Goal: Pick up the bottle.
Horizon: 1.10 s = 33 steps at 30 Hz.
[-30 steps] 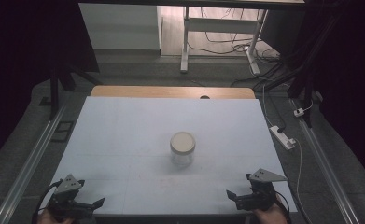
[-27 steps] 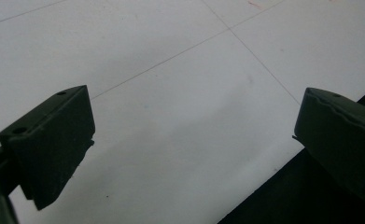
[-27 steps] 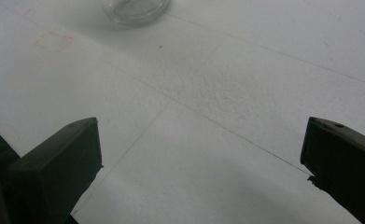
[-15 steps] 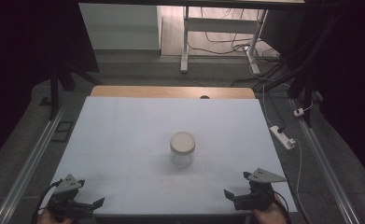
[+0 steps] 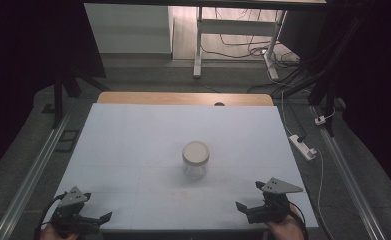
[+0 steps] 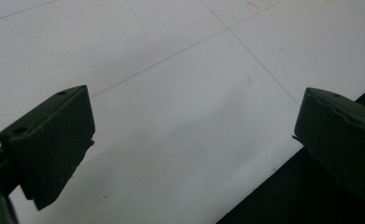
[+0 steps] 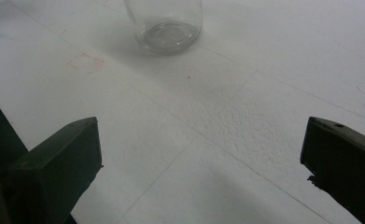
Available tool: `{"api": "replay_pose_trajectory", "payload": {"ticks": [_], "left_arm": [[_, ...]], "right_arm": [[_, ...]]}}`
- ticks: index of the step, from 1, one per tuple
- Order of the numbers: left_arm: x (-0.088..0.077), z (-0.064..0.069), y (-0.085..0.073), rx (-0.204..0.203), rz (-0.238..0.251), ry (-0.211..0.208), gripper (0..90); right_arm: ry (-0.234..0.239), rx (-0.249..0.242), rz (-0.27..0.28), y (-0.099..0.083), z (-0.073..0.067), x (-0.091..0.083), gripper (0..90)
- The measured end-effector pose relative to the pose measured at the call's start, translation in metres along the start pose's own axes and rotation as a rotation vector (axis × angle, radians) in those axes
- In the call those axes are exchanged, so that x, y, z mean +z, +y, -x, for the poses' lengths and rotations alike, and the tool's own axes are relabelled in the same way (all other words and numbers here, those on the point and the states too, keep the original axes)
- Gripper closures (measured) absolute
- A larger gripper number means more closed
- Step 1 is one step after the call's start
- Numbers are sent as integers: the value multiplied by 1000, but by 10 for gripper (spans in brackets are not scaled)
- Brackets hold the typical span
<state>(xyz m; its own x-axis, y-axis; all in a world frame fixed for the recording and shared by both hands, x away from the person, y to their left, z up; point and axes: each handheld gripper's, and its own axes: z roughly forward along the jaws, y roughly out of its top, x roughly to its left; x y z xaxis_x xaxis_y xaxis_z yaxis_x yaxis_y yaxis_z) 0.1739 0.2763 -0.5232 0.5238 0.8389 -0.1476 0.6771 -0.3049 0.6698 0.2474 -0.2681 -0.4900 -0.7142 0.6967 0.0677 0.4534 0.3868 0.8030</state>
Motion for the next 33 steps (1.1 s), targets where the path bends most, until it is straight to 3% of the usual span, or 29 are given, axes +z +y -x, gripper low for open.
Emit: {"api": "replay_pose_trajectory", "payload": {"ticks": [21, 33], "left_arm": [[0, -1, 0, 0, -6, -8, 0], [1, -1, 0, 0, -8, -16, 0]], "right_arm": [[61, -36, 0, 15, -6, 20, 0], [125, -10, -3, 27, -6, 37, 0]]}}
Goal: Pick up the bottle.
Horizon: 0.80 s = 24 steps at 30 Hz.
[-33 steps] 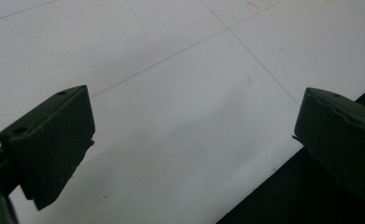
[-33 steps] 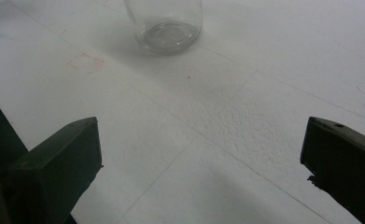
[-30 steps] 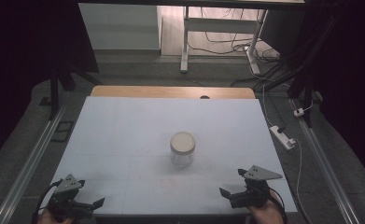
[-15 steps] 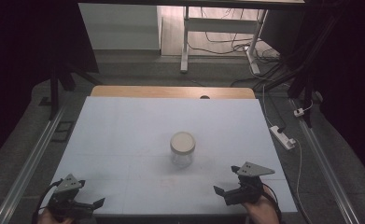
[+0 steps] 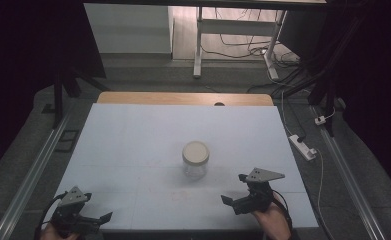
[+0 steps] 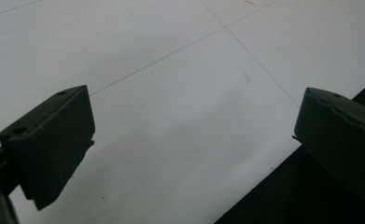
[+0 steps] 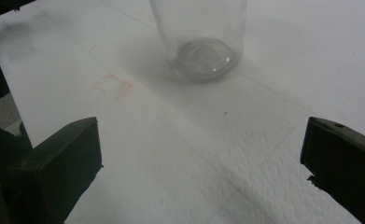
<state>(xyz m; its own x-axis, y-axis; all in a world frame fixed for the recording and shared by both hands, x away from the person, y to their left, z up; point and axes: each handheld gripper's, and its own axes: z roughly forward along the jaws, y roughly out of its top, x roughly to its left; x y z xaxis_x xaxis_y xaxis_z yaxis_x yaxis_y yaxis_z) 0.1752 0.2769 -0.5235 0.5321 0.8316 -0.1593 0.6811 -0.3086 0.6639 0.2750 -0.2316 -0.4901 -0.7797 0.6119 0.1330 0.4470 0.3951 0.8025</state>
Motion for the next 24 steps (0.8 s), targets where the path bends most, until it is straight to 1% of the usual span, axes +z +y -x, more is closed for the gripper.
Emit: {"api": "replay_pose_trajectory", "payload": {"ticks": [3, 6, 8, 17, 22, 23, 24], "left_arm": [[0, 0, 0, -1, 0, 0, 0], [0, 0, 0, -1, 0, 0, 0], [0, 0, 0, -1, 0, 0, 0], [0, 0, 0, -2, -1, 0, 0], [0, 0, 0, -3, -1, -1, 0], [0, 0, 0, -3, -1, -2, 0], [0, 0, 0, -3, -2, -2, 0]], "right_arm": [[-3, -3, -2, 5, 0, 6, 0], [7, 6, -17, 9, 1, 12, 0], [9, 3, -25, 11, 1, 16, 0], [-2, -5, -45, 19, 0, 31, 0], [-2, -35, -46, 25, -2, 42, 0], [-2, -35, -46, 25, -2, 42, 0], [-4, -37, -48, 27, -1, 46, 0]]}}
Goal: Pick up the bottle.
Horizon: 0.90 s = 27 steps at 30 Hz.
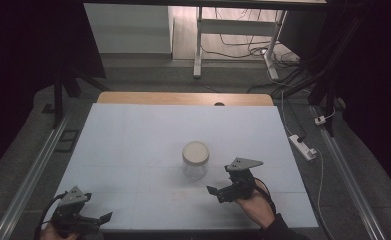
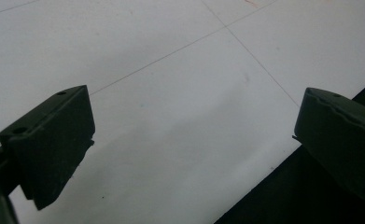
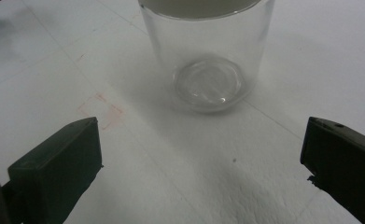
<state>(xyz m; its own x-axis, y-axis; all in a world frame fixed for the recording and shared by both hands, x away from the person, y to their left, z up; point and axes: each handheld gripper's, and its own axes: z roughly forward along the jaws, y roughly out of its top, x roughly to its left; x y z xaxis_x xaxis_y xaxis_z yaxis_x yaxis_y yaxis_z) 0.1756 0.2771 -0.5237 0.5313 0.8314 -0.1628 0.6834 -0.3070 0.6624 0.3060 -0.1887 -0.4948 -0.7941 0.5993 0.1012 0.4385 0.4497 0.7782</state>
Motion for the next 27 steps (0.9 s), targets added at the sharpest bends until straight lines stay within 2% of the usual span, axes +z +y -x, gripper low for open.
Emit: {"api": "replay_pose_trajectory", "payload": {"ticks": [3, 13, 17, 21, 27], "left_arm": [[0, 0, 0, 0, 0, 0, 0], [0, 0, 0, 2, -3, -5, 0], [0, 0, 0, 4, -4, -4, 0], [0, 0, 0, 6, -5, -4, 0], [1, 0, 0, 6, -6, -5, 0]], "right_arm": [[5, -15, -20, 3, 1, 6, 0], [45, 5, -24, 11, 8, 25, 0], [38, -3, -28, 17, 8, 32, 0], [9, -26, -26, 21, 9, 38, 0], [13, -36, -23, 26, 11, 48, 0]]}}
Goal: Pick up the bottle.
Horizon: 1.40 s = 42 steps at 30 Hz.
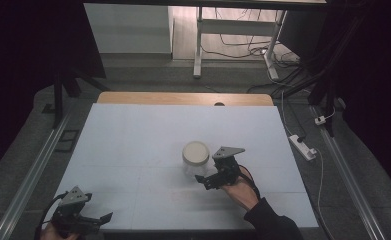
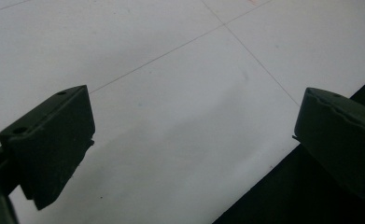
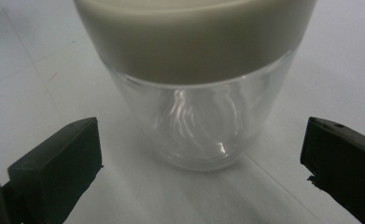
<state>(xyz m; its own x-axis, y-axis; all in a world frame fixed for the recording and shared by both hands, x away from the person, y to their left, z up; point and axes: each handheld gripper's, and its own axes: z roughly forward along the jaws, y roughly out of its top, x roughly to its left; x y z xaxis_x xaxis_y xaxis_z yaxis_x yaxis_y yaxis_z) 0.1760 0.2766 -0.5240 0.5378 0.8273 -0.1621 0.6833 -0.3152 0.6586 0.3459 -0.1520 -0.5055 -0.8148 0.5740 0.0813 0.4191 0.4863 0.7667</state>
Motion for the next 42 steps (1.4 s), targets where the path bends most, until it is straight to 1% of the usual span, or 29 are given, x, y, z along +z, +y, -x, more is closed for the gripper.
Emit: {"api": "replay_pose_trajectory", "payload": {"ticks": [4, 9, 11, 12, 14, 20, 24, 27, 28, 30, 31, 32, 33, 40, 42], "left_arm": [[0, 0, 0, 1, -2, 1, 0], [0, 0, 0, 2, -3, 0, 0], [0, 0, 0, 3, -4, -1, 0], [0, 0, 0, 3, -4, -1, 0], [0, 0, 0, 4, -4, -1, 0], [1, 0, 0, 6, -7, -3, 0], [1, 1, 0, 7, -9, -2, 0], [1, 1, 0, 8, -10, -2, 0], [1, 1, 0, 9, -10, -2, 0], [1, 1, 1, 9, -11, -2, 0], [1, 1, 1, 10, -12, -4, 0], [1, 1, 1, 11, -12, -3, 0], [1, 1, 1, 12, -12, -3, 0], [1, 1, 1, 13, -15, -4, 0], [1, 1, 1, 13, -15, -4, 0]], "right_arm": [[8, 2, 11, 2, 1, 7, 0], [16, -4, 11, 5, 2, 15, 0], [17, -13, 7, 7, 2, 22, 0], [17, -13, 7, 7, 2, 22, 0], [16, -23, 17, 9, 2, 27, 0], [15, -33, 39, 13, 1, 33, 0], [13, -20, 42, 16, 2, 35, 8], [17, -22, 42, 16, 3, 36, 16], [22, -25, 44, 16, 3, 36, 35], [1, -73, 54, 17, 0, 34, 57], [-11, -87, 55, 17, -2, 33, 62], [-11, -87, 55, 17, -2, 33, 62], [-25, -96, 52, 17, -3, 33, 65], [-19, -107, 53, 17, -3, 32, 68], [-26, -113, 54, 17, -4, 31, 69]]}}
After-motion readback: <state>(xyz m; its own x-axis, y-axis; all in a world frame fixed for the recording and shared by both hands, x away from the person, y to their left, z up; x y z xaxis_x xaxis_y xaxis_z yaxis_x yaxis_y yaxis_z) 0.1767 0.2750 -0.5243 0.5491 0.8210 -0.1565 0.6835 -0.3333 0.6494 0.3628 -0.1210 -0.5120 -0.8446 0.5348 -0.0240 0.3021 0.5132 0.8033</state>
